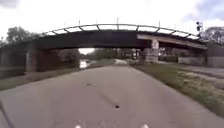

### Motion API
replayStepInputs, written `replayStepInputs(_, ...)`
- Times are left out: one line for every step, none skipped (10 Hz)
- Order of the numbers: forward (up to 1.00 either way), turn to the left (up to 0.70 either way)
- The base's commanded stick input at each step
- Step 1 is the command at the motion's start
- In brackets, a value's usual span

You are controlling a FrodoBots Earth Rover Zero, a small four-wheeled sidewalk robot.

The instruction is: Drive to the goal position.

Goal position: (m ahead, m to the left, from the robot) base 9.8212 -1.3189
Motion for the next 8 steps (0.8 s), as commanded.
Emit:
replayStepInputs(0.3,0.0)
replayStepInputs(0.3,0.0)
replayStepInputs(0.3,0.0)
replayStepInputs(0.3,0.0)
replayStepInputs(0.3,0.0)
replayStepInputs(0.3,0.0)
replayStepInputs(0.3,0.0)
replayStepInputs(0.3,0.0)
